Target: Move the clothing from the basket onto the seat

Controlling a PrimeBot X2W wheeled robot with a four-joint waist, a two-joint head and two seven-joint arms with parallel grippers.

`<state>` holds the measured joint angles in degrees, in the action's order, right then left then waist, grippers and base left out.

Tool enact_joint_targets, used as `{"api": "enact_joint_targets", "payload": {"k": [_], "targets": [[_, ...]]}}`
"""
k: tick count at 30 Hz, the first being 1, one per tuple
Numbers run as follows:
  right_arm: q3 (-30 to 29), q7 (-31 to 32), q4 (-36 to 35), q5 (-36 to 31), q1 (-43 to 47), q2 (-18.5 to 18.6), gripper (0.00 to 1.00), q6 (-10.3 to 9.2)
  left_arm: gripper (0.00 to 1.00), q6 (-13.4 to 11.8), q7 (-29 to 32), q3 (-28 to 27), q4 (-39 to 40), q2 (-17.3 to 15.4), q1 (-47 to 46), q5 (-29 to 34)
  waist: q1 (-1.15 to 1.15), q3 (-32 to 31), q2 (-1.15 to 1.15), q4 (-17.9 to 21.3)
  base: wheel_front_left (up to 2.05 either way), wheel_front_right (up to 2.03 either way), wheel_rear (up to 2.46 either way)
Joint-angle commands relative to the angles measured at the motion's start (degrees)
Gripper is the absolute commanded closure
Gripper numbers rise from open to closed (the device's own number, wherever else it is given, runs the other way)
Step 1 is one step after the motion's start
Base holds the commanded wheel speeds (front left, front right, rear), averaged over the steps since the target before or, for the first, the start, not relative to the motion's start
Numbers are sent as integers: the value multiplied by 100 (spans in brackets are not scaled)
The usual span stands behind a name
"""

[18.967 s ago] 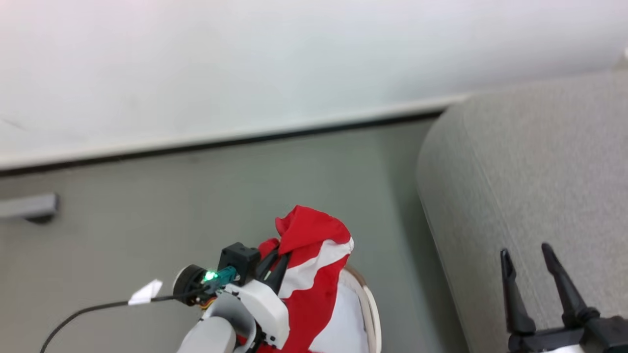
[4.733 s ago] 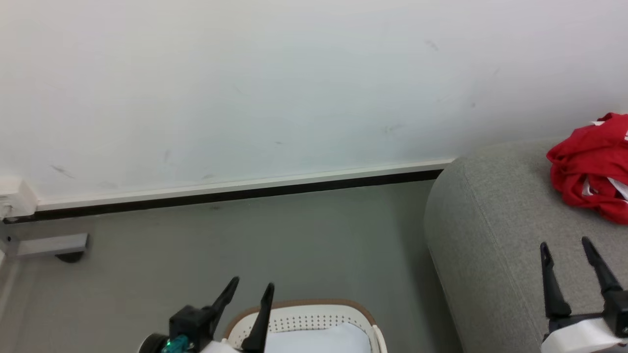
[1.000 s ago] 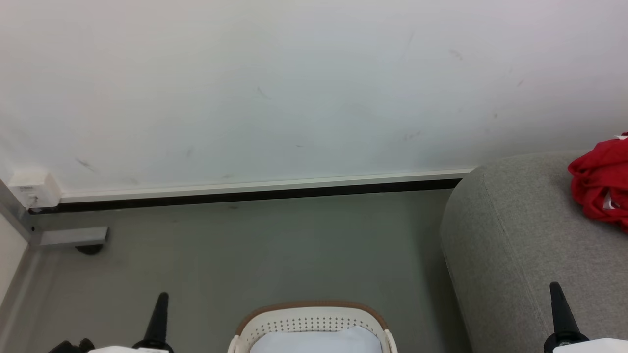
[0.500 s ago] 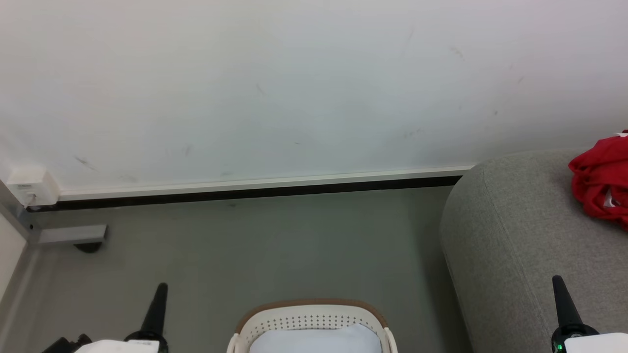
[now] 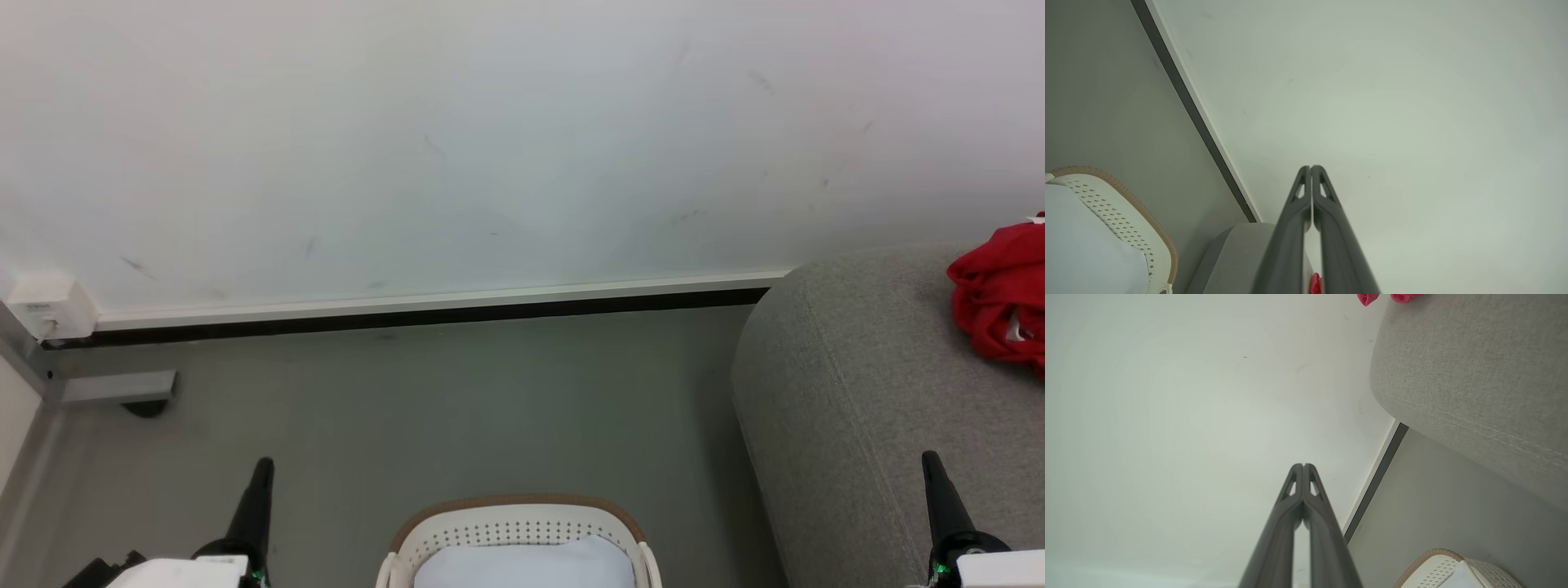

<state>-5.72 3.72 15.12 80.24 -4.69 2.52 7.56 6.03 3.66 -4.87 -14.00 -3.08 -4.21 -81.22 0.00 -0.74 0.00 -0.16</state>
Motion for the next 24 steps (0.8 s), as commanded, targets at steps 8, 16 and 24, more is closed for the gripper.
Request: {"api": "enact_joint_targets", "payload": {"k": [8,16,24], "targets": [[-45,119,-67,498,-128,56,100,-12,100,79,134,-86,9,-4,-137,-484,0,28,0,5,0,0,0],[-72,208,-96,857,-151,58,100,-13,100,122,212,-136,-2,6,-180,-796,0,55,0,10,0,0,0],[-96,279,-121,1188,-193,57,100,-13,100,160,296,-178,-12,17,-237,-1081,0,82,0,15,0,0,0]]}}
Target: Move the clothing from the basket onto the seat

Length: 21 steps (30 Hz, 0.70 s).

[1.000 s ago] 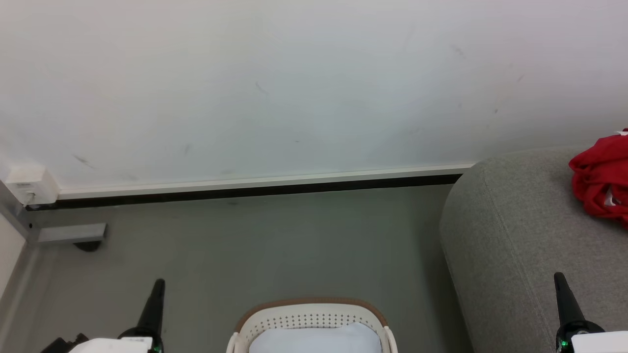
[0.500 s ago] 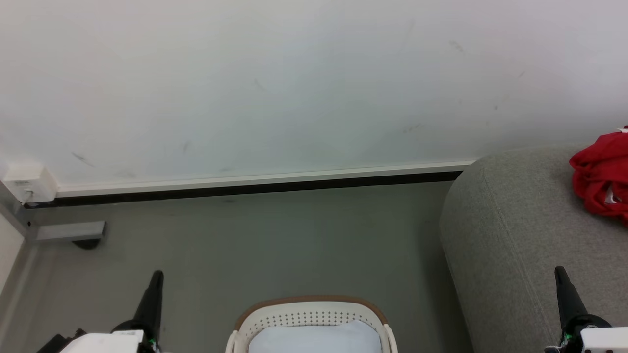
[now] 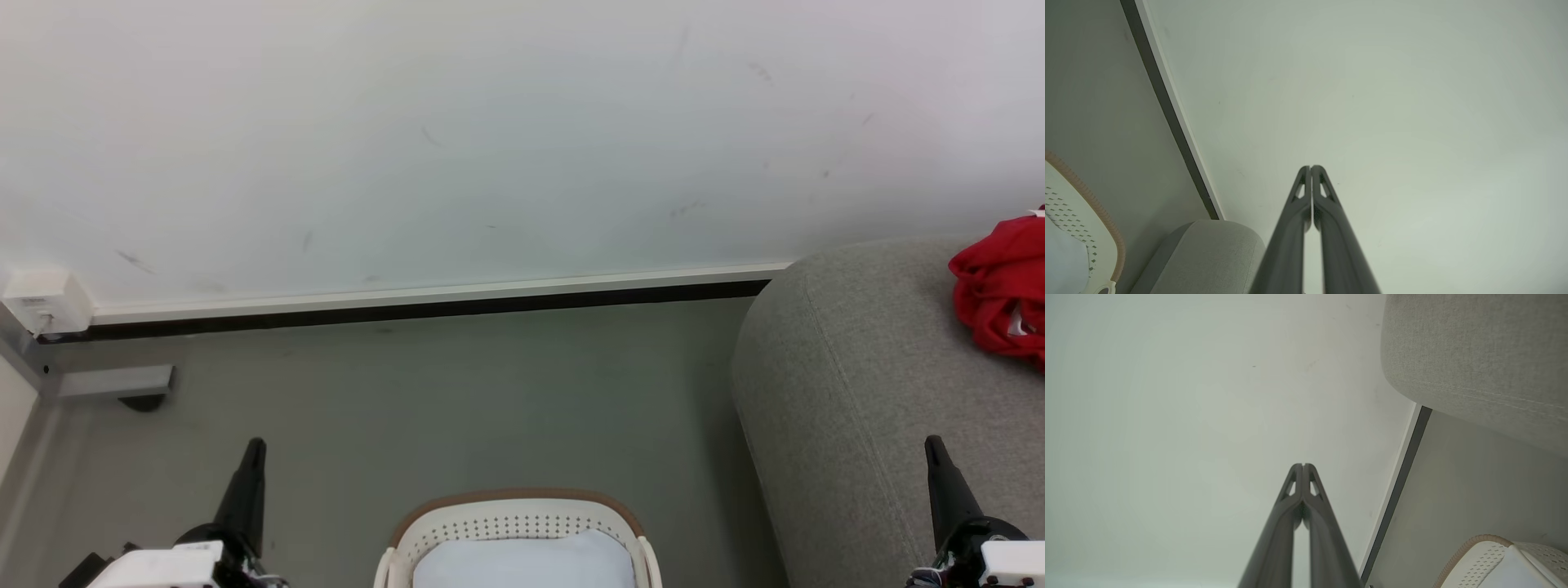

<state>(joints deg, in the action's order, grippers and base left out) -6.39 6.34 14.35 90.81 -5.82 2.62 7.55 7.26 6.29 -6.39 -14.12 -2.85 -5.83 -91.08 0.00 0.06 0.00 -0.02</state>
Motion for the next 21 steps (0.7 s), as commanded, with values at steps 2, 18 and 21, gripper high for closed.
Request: {"api": "enact_joint_targets", "payload": {"k": [2,18,21], "targets": [[-35,45,-49,192,-89,48,100,-12,100,50,53,-38,-3,-4,-86,-188,0,9,0,2,0,0,0],[-32,42,-45,162,-83,46,100,-12,100,45,49,-33,-2,-5,-80,-165,0,9,0,2,0,0,0],[-32,42,-45,162,-83,46,100,-12,100,45,48,-33,-1,-5,-80,-165,0,9,0,2,0,0,0]]}}
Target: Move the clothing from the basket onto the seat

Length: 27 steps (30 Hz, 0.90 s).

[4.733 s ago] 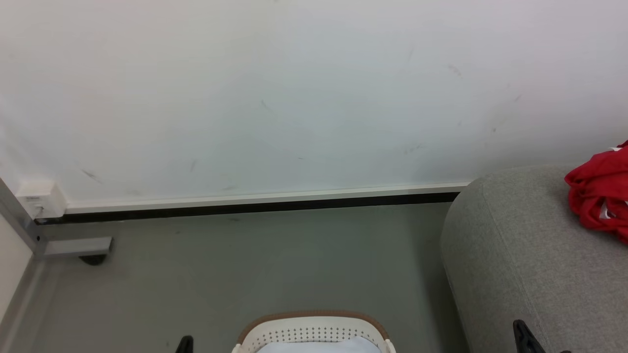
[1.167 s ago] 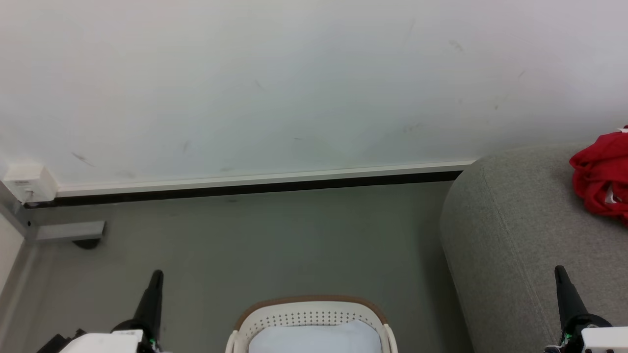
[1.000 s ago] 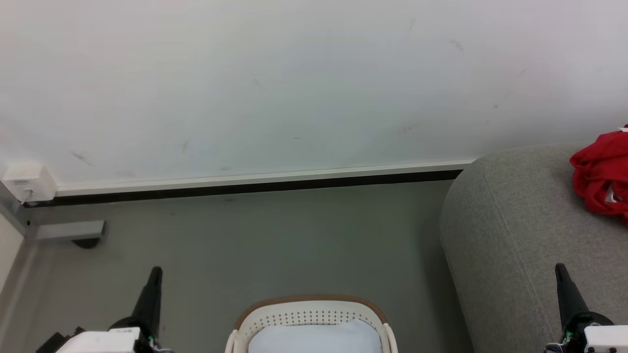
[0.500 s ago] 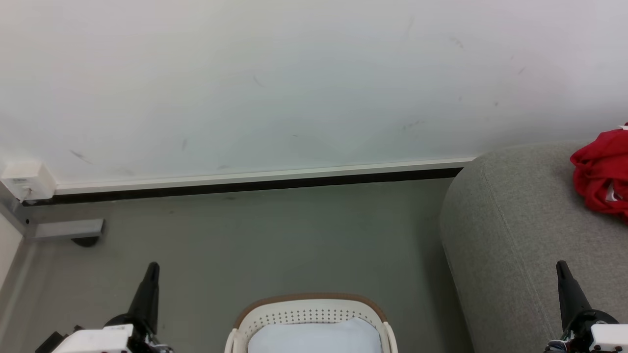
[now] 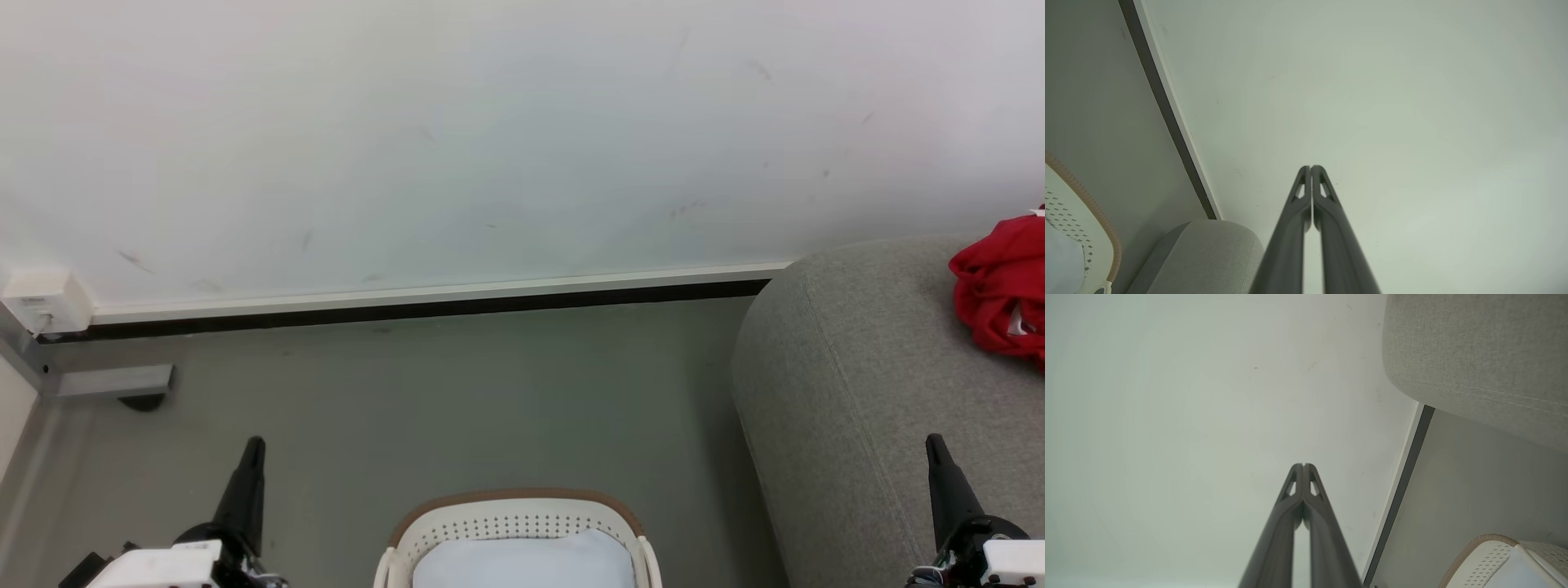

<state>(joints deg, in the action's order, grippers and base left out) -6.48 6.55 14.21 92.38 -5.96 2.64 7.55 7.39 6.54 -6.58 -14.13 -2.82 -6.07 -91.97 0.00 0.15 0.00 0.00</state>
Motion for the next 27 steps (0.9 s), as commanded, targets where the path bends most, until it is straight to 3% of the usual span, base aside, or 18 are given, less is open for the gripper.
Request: {"api": "enact_joint_targets", "payload": {"k": [1,27], "targets": [[-23,21,-31,5,-69,44,100,-12,100,31,23,-14,0,-8,-57,-76,0,0,0,0,0,0,0],[-22,20,-31,5,-69,44,100,-12,100,31,22,-13,1,-9,-56,-77,0,0,0,0,0,0,0]]}}
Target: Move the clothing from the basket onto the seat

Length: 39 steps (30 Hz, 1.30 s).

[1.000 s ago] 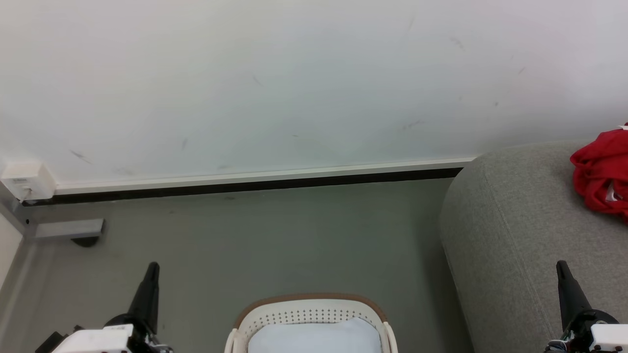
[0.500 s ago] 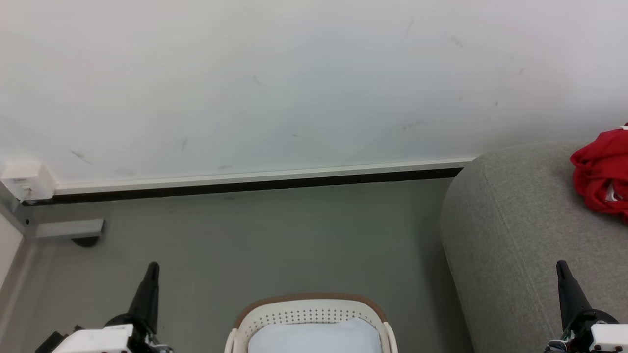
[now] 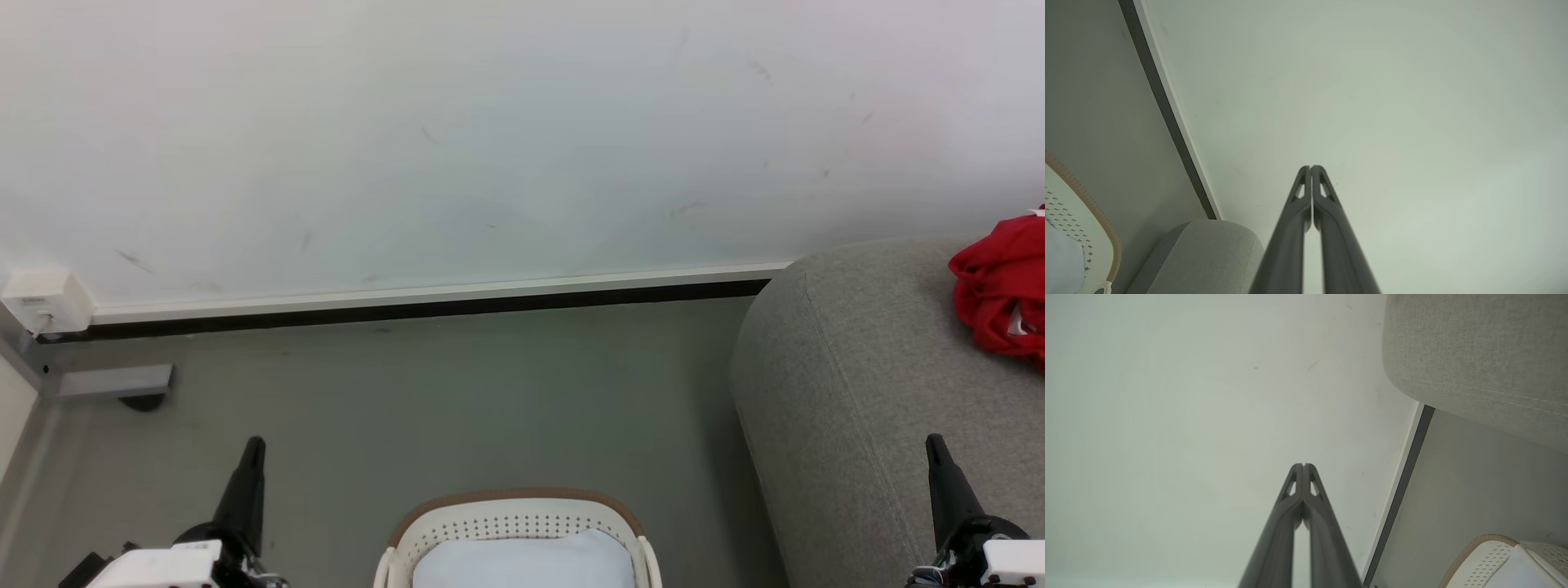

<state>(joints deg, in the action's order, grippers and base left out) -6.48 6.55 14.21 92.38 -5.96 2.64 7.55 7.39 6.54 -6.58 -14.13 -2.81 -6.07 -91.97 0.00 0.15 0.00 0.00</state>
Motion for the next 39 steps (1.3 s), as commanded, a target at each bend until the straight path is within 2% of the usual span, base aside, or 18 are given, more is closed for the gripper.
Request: {"api": "enact_joint_targets", "payload": {"k": [1,39], "targets": [[-22,20,-31,5,-68,44,100,-12,100,31,22,-13,1,-10,-55,-77,0,0,0,0,0,0,0],[-21,19,-31,6,-68,43,100,-12,100,32,21,-11,2,-10,-55,-79,0,0,0,0,0,0,0]]}}
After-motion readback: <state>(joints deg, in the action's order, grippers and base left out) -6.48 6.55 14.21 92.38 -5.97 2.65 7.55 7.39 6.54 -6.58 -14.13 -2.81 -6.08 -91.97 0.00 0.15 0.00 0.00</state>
